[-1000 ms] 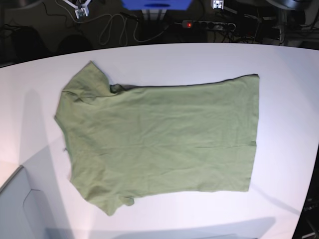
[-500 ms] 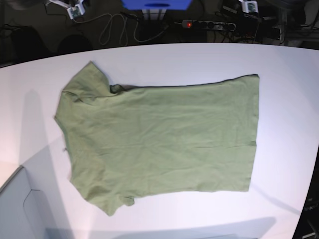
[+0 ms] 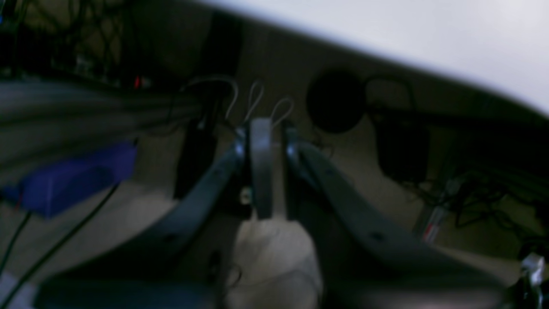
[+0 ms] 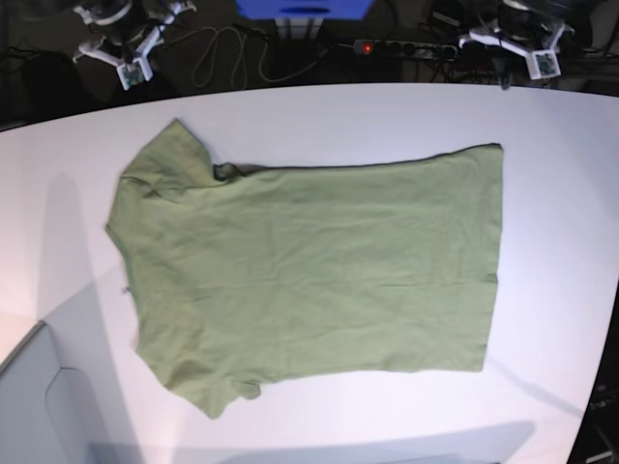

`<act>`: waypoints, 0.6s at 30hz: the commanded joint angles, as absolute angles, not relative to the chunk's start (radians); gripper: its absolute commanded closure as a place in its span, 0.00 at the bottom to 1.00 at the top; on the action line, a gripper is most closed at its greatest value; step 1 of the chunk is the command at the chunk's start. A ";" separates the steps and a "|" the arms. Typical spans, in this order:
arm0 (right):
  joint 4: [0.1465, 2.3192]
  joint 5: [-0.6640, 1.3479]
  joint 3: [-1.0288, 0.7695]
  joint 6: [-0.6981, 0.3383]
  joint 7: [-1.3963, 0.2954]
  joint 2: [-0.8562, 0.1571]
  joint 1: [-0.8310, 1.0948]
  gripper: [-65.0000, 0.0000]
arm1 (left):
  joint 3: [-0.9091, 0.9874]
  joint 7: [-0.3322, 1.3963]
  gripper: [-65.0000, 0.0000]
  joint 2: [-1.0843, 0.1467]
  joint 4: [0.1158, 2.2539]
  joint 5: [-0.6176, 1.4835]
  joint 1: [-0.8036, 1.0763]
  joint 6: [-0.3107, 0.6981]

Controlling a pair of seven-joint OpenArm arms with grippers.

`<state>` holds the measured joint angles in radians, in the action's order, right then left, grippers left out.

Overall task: Fold the T-shirt properly
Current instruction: 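Move both grippers down to the shirt's shoulder corners and grasp them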

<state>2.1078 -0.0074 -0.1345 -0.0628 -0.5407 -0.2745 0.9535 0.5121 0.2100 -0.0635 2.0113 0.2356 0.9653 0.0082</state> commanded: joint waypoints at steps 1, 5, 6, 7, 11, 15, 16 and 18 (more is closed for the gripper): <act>2.124 -0.005 -0.134 -0.077 -0.524 -0.280 0.949 0.78 | 0.535 0.193 0.57 -0.067 2.023 0.243 0.960 -0.001; 2.124 -0.007 -0.133 -0.081 -0.524 -0.268 0.905 0.58 | 0.605 0.278 0.48 -0.074 2.023 0.348 0.869 -0.001; 2.123 -0.007 -0.133 -0.081 -0.526 -0.269 0.897 0.55 | 0.633 0.328 0.48 -0.074 2.023 0.384 0.839 -0.001; 2.123 -0.007 -0.133 -0.081 -0.526 -0.269 0.891 0.53 | 0.662 0.384 0.48 -0.074 2.022 0.420 0.803 -0.001; 2.123 -0.007 -0.133 -0.081 -0.526 -0.269 0.881 0.51 | 0.739 0.532 0.51 -0.076 1.992 0.489 0.668 0.002; 2.121 -0.005 -0.133 -0.081 -0.526 -0.268 0.869 0.51 | 0.734 0.585 0.51 -0.096 1.962 0.495 0.567 0.002; 2.121 -0.005 -0.133 -0.081 -0.526 -0.268 0.869 0.51 | 0.717 0.588 0.51 -0.102 1.949 0.496 0.553 0.002; 2.121 -0.005 -0.133 -0.081 -0.526 -0.268 0.869 0.51 | 0.680 0.587 0.51 -0.119 1.922 0.495 0.526 0.002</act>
<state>2.1075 -0.0071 -0.1299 -0.0666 -0.5430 -0.2615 0.8623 0.6777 0.6022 -0.1135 1.9072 0.4877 0.5217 0.0013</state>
